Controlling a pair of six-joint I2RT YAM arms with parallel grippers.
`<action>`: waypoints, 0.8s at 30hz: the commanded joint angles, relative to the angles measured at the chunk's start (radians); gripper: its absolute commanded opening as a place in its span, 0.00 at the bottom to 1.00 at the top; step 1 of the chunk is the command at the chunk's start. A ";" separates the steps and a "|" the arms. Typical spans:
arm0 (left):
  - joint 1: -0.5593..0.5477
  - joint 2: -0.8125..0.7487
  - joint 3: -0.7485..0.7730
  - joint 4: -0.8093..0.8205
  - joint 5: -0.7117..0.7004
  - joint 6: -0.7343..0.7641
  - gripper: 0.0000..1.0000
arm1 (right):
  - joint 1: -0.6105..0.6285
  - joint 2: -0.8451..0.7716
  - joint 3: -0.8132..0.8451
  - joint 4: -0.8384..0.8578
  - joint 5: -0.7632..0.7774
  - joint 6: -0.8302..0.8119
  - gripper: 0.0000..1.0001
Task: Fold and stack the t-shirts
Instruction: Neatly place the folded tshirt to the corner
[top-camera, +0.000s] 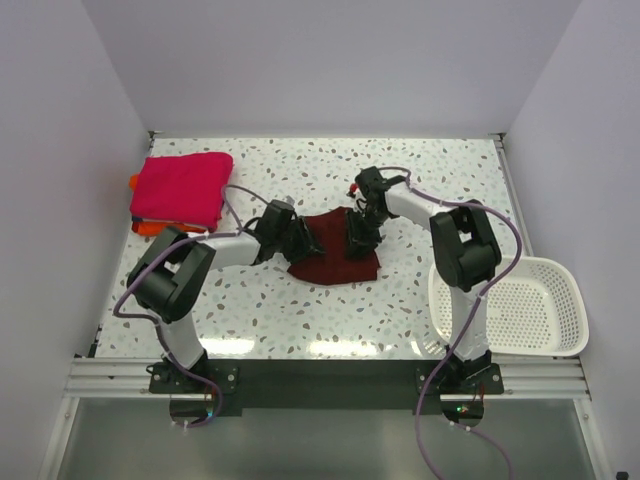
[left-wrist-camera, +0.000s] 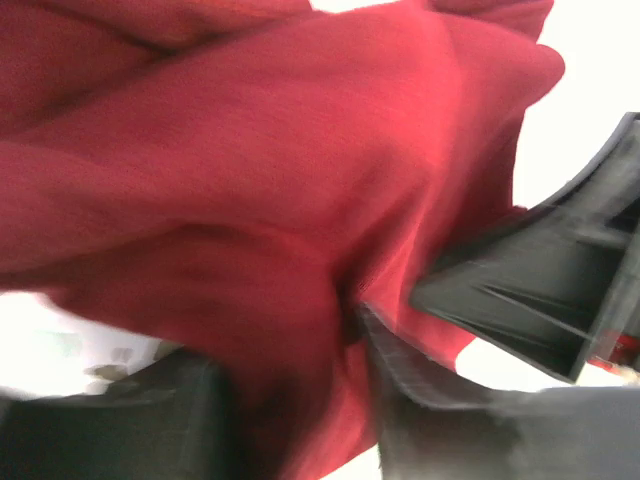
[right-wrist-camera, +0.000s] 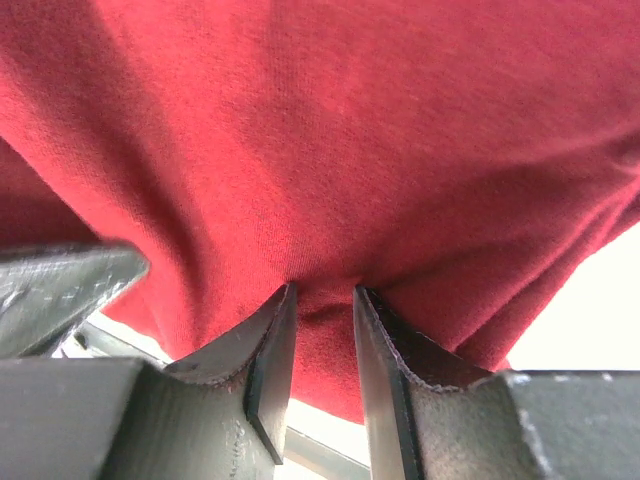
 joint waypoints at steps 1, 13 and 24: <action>-0.019 0.065 0.032 -0.220 -0.087 0.018 0.43 | 0.030 0.006 -0.034 0.019 0.001 0.010 0.33; -0.005 0.074 0.246 -0.473 -0.257 0.282 0.00 | 0.033 -0.051 -0.039 -0.002 -0.024 0.011 0.38; 0.078 0.042 0.584 -0.744 -0.283 0.683 0.00 | 0.030 -0.206 -0.038 -0.099 -0.004 -0.056 0.71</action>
